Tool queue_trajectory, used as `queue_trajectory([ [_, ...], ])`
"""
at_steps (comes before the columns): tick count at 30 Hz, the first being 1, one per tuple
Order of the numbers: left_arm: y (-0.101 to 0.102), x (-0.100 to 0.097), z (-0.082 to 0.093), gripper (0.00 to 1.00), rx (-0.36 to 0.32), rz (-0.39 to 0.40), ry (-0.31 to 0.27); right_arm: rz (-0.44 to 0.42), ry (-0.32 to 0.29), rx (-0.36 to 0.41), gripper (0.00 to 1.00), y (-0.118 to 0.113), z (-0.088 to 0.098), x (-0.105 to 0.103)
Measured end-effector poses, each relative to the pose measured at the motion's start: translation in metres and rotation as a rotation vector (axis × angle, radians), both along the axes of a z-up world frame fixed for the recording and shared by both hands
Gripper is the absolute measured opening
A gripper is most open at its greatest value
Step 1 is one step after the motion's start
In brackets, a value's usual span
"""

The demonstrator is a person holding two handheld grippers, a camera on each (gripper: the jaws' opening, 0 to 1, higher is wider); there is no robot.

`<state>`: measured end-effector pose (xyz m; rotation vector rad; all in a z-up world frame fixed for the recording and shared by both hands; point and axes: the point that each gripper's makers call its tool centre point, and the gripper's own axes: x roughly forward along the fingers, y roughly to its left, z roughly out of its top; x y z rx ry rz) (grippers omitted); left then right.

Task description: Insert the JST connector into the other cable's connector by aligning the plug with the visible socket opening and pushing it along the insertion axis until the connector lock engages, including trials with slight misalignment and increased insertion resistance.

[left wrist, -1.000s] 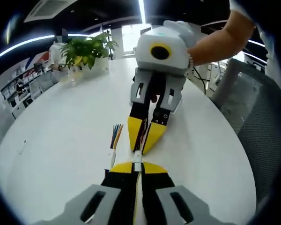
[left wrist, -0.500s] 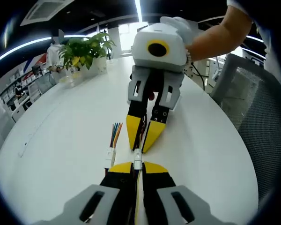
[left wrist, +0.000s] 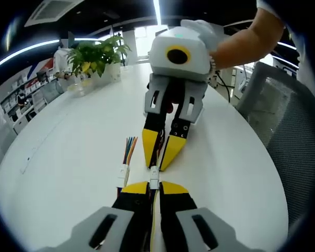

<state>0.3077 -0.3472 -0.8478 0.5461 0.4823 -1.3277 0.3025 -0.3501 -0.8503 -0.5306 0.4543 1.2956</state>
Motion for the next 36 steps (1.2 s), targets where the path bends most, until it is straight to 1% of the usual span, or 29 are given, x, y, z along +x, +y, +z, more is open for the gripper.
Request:
queue_trajectory([
  [4, 0.000, 0.001, 0.000, 0.02, 0.000, 0.007, 0.001, -0.010, 0.003, -0.007, 0.05, -0.001, 0.000, 0.002],
  [5, 0.000, 0.002, 0.001, 0.05, 0.000, 0.014, 0.000, -0.018, 0.008, -0.008, 0.05, -0.002, 0.000, 0.003],
  [7, 0.001, 0.003, 0.001, 0.11, -0.004, 0.035, 0.020, -0.032, 0.020, -0.008, 0.08, -0.004, 0.000, 0.004],
  [11, 0.002, -0.001, 0.001, 0.11, -0.007, 0.031, 0.025, -0.037, 0.018, -0.019, 0.09, -0.007, 0.000, 0.004],
  [14, 0.001, -0.001, 0.004, 0.14, -0.025, 0.051, 0.032, -0.038, 0.027, -0.021, 0.12, -0.007, 0.001, 0.002],
  [16, 0.000, -0.002, 0.006, 0.15, -0.036, 0.061, 0.052, -0.044, 0.036, -0.018, 0.14, -0.007, 0.003, 0.000],
  [18, 0.000, -0.003, 0.008, 0.17, -0.038, 0.064, 0.044, -0.045, 0.048, -0.013, 0.18, -0.005, 0.006, -0.002],
  [21, 0.002, -0.003, 0.011, 0.21, -0.042, 0.073, 0.038, -0.047, 0.045, -0.012, 0.20, -0.005, 0.009, -0.004],
  [24, 0.002, -0.004, 0.016, 0.27, -0.050, 0.086, 0.037, -0.053, 0.045, -0.008, 0.22, -0.005, 0.012, -0.004],
  [28, 0.002, -0.004, 0.023, 0.41, -0.067, 0.106, 0.031, -0.072, 0.044, 0.002, 0.28, -0.005, 0.018, -0.003],
  [30, 0.003, -0.005, 0.025, 0.45, -0.069, 0.112, 0.025, -0.080, 0.043, 0.005, 0.32, -0.005, 0.020, -0.003],
  [32, 0.004, -0.004, 0.028, 0.50, -0.072, 0.129, 0.020, -0.079, 0.039, 0.013, 0.32, -0.005, 0.024, -0.004],
  [33, 0.005, -0.003, 0.030, 0.53, -0.079, 0.141, 0.018, -0.082, 0.036, 0.019, 0.32, -0.005, 0.027, -0.004],
  [34, 0.006, -0.003, 0.032, 0.59, -0.086, 0.146, 0.019, -0.088, 0.035, 0.023, 0.34, -0.005, 0.029, -0.004],
  [36, 0.006, -0.003, 0.037, 0.67, -0.112, 0.166, 0.027, -0.104, 0.038, 0.033, 0.40, -0.006, 0.032, -0.003],
])
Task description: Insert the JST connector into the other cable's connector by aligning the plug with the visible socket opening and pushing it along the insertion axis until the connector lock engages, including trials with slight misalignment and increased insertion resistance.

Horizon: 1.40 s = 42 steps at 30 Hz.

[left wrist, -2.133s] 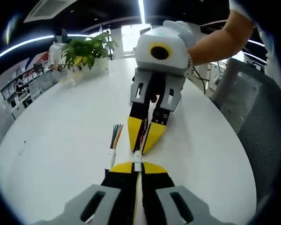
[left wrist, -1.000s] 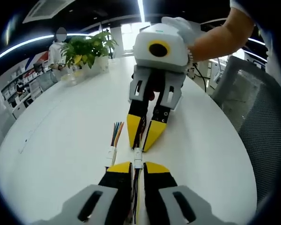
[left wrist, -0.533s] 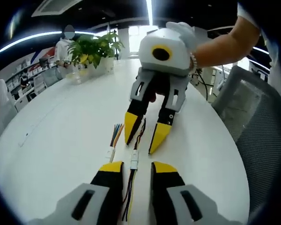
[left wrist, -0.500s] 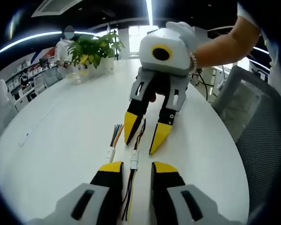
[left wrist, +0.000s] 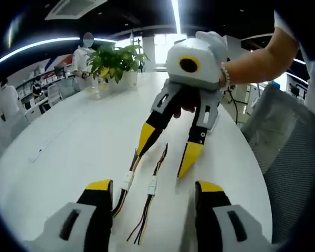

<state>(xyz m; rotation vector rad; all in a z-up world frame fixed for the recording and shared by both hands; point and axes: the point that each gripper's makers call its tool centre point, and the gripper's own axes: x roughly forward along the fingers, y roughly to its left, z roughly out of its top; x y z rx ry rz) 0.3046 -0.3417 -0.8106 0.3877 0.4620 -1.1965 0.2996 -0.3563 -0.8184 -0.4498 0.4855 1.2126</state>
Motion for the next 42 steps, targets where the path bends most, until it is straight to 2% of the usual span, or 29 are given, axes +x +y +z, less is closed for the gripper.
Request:
queue_trajectory([
  [5, 0.003, -0.001, 0.011, 0.79, -0.032, 0.030, -0.014, -0.023, -0.015, -0.009, 0.47, -0.005, 0.005, -0.001],
  [9, 0.004, -0.006, 0.019, 0.86, -0.079, 0.047, 0.005, -0.064, -0.014, -0.009, 0.59, -0.009, 0.010, 0.001],
  [14, 0.009, -0.006, 0.027, 0.99, -0.106, 0.091, -0.007, -0.089, -0.031, 0.000, 0.66, -0.013, 0.017, 0.000],
  [17, 0.013, -0.005, 0.035, 0.99, -0.128, 0.122, -0.016, -0.117, -0.033, 0.010, 0.72, -0.015, 0.022, 0.000],
  [26, 0.026, -0.010, 0.054, 0.99, -0.169, 0.180, -0.043, -0.169, -0.050, 0.024, 0.79, -0.027, 0.032, -0.004],
  [35, 0.053, -0.019, 0.073, 0.99, -0.207, 0.270, -0.083, -0.216, -0.067, 0.050, 0.80, -0.041, 0.044, -0.014],
  [42, 0.083, -0.031, 0.085, 0.99, -0.254, 0.376, -0.112, -0.262, -0.091, 0.075, 0.81, -0.057, 0.057, -0.022],
])
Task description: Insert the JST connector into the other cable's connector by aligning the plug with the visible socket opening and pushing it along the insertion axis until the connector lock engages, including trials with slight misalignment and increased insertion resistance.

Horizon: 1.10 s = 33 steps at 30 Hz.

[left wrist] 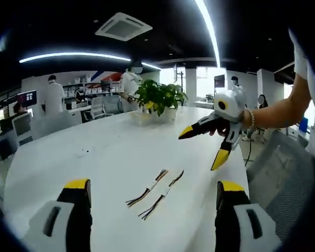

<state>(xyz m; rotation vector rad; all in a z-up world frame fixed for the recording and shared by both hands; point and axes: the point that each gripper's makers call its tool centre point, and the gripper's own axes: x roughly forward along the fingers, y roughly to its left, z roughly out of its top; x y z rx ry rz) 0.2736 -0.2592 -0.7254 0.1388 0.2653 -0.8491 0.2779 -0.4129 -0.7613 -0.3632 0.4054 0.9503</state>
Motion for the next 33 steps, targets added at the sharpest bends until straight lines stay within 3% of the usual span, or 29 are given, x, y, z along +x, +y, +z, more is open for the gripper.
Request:
queue_trajectory([
  [8, 0.034, -0.021, 0.017, 0.99, -0.024, 0.105, -0.047, -0.061, -0.047, 0.039, 0.82, -0.021, 0.021, -0.015],
  [20, 0.071, -0.051, 0.027, 0.99, -0.055, 0.256, -0.089, -0.191, -0.108, 0.072, 0.83, -0.050, 0.031, -0.033],
  [33, 0.081, -0.086, 0.007, 0.99, -0.065, 0.322, -0.018, -0.283, -0.086, 0.121, 0.84, -0.059, 0.018, -0.057],
])
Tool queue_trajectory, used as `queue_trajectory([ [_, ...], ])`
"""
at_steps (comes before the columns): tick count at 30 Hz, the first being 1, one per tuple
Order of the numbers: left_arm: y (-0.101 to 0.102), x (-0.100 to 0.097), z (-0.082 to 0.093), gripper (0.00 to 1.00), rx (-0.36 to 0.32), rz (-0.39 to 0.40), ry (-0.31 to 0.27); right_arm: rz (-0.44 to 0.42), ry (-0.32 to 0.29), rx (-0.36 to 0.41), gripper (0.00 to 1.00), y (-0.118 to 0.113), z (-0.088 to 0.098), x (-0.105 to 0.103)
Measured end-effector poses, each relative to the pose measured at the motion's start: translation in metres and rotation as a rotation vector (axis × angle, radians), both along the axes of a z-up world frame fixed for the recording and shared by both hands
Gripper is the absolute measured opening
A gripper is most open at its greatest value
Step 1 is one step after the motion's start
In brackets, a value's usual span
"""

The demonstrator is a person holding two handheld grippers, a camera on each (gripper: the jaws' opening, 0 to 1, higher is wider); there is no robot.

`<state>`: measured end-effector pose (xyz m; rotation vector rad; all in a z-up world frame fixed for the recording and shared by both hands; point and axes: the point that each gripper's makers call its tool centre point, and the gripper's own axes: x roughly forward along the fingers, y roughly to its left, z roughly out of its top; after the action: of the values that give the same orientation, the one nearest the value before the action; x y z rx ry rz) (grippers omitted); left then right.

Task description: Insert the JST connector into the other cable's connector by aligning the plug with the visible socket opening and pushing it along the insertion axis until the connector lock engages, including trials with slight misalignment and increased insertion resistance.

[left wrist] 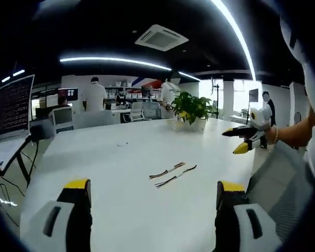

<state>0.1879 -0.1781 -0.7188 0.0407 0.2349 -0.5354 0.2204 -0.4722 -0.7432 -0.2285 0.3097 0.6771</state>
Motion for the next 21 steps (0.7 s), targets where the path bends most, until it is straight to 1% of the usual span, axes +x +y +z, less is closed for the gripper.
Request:
queue_trajectory([
  [3, 0.002, -0.006, -0.005, 0.99, -0.009, 0.010, 0.012, -0.008, 0.006, -0.005, 0.84, -0.004, -0.001, 0.000],
  [7, 0.002, -0.013, -0.011, 0.98, -0.013, 0.023, 0.032, -0.030, 0.000, 0.021, 0.83, -0.006, 0.003, 0.002],
  [13, 0.002, -0.019, -0.022, 0.98, -0.028, 0.034, 0.066, -0.012, 0.012, -0.013, 0.82, -0.003, -0.004, -0.001],
  [16, 0.003, -0.020, -0.023, 0.97, -0.038, 0.040, 0.073, -0.008, 0.017, -0.020, 0.82, -0.003, -0.006, -0.001],
  [18, 0.003, -0.019, -0.022, 0.97, -0.050, 0.041, 0.072, -0.019, 0.012, -0.014, 0.83, -0.006, -0.005, 0.000],
  [21, 0.003, -0.019, -0.024, 0.97, -0.046, 0.040, 0.075, -0.041, 0.023, 0.009, 0.83, -0.010, -0.005, 0.001],
])
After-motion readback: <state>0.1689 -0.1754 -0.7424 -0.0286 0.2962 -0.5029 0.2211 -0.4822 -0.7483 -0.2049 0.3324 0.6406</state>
